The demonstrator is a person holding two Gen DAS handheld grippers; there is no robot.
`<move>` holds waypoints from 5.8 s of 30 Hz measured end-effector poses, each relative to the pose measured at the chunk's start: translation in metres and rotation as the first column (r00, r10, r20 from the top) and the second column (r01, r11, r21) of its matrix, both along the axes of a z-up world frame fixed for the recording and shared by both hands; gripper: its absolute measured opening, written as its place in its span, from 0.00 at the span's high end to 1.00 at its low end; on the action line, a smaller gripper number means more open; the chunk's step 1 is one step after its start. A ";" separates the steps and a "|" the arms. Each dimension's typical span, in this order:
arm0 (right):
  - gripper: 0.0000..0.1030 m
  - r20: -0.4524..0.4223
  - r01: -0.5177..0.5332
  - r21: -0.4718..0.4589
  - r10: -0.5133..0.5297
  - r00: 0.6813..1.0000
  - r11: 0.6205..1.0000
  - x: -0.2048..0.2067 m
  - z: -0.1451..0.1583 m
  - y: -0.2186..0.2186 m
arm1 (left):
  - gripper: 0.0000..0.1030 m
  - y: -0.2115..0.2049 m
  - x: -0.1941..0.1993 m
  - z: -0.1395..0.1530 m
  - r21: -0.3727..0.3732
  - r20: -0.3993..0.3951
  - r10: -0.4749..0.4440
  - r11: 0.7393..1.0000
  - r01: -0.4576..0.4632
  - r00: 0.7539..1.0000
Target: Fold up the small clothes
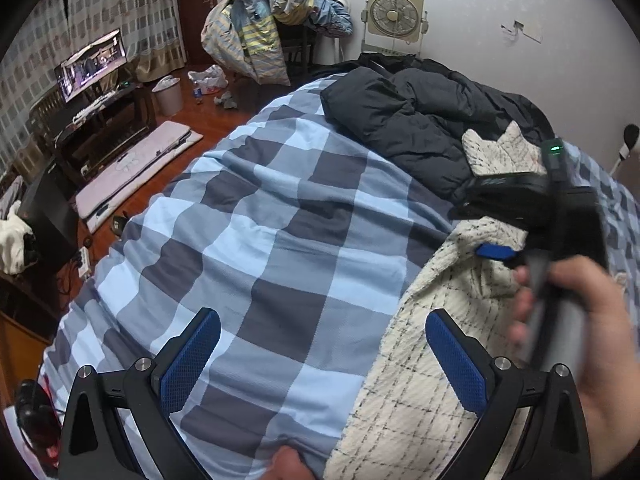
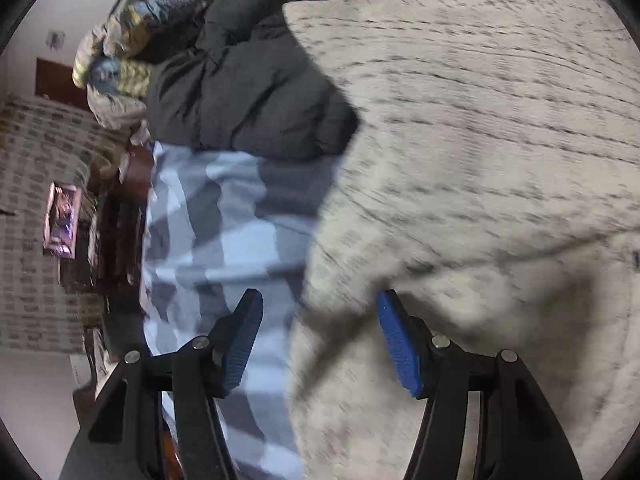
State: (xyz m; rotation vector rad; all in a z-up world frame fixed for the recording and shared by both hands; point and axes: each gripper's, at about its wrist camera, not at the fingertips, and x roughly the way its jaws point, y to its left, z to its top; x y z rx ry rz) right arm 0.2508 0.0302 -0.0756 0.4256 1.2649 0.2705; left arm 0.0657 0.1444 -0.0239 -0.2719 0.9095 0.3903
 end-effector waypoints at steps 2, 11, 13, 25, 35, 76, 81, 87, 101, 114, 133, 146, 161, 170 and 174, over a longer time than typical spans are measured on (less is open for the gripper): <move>0.82 -0.008 0.046 -0.022 -0.047 0.999 0.999 -0.003 0.002 0.003 | 0.00 0.000 0.000 0.001 -0.012 0.004 -0.003 1.000 0.003 1.000; 0.77 0.265 -0.065 -0.415 0.189 0.946 0.908 -0.045 0.025 0.081 | 0.00 -0.002 0.000 0.001 -0.017 0.006 -0.012 1.000 0.012 1.000; 0.74 0.157 -0.169 -0.370 0.241 0.958 0.913 -0.038 0.000 0.077 | 0.00 -0.001 0.000 0.000 -0.015 0.003 -0.007 1.000 0.007 1.000; 0.41 0.092 -0.220 0.180 0.207 0.974 0.959 -0.071 0.066 -0.126 | 0.00 -0.005 0.001 -0.001 -0.013 -0.004 -0.024 1.000 0.024 1.000; 0.33 0.071 0.469 0.112 -0.477 0.876 0.876 -0.082 0.054 -0.419 | 0.00 -0.014 0.003 -0.007 0.049 -0.034 -0.035 0.998 0.036 0.999; 0.20 0.199 0.242 0.205 -0.282 0.938 0.948 -0.207 0.187 -0.401 | 0.00 -0.053 0.007 -0.045 0.265 -0.203 -0.148 0.943 0.200 0.968; 0.02 0.428 0.179 -0.158 -0.096 0.899 0.971 -0.295 0.261 -0.388 | 0.00 -0.073 0.003 -0.042 0.294 -0.206 -0.240 0.910 0.293 0.949; 0.01 0.492 0.167 -0.339 0.023 0.870 0.926 -0.327 0.233 -0.373 | 0.00 -0.090 -0.013 -0.041 0.149 -0.239 -0.417 0.877 0.457 0.877; 0.11 0.124 0.402 -0.207 -0.384 0.915 0.892 -0.256 0.079 -0.458 | 0.00 -0.069 -0.034 -0.042 -0.089 -0.242 -0.518 0.854 0.513 0.821; 0.09 0.133 0.394 -0.389 -0.372 0.919 0.833 -0.240 0.074 -0.439 | 0.14 -0.058 -0.011 -0.097 -0.206 -0.442 -0.455 0.890 0.406 0.773; 0.09 0.010 0.272 -0.452 -0.300 0.954 0.849 -0.234 0.060 -0.418 | 0.91 -0.066 -0.005 -0.102 -0.338 -0.402 -0.539 0.839 0.427 0.741; 0.09 -0.088 0.238 -0.161 -0.254 0.963 0.958 -0.231 0.054 -0.441 | 0.92 -0.063 -0.006 -0.070 -0.312 -0.315 -0.539 0.836 0.452 0.781; 0.10 -0.461 -0.048 -0.025 0.031 0.887 0.999 -0.206 -0.072 -0.451 | 0.92 -0.068 -0.011 -0.076 -0.283 -0.357 -0.541 0.839 0.464 0.761; 0.29 -0.477 -0.234 -0.140 0.142 0.867 0.962 -0.196 -0.098 -0.406 | 0.92 -0.068 -0.006 -0.088 -0.313 -0.387 -0.536 0.842 0.440 0.750; 0.93 -0.377 -0.224 -0.177 0.144 0.915 0.958 -0.198 -0.074 -0.387 | 0.92 -0.063 -0.008 -0.076 -0.336 -0.322 -0.536 0.836 0.435 0.781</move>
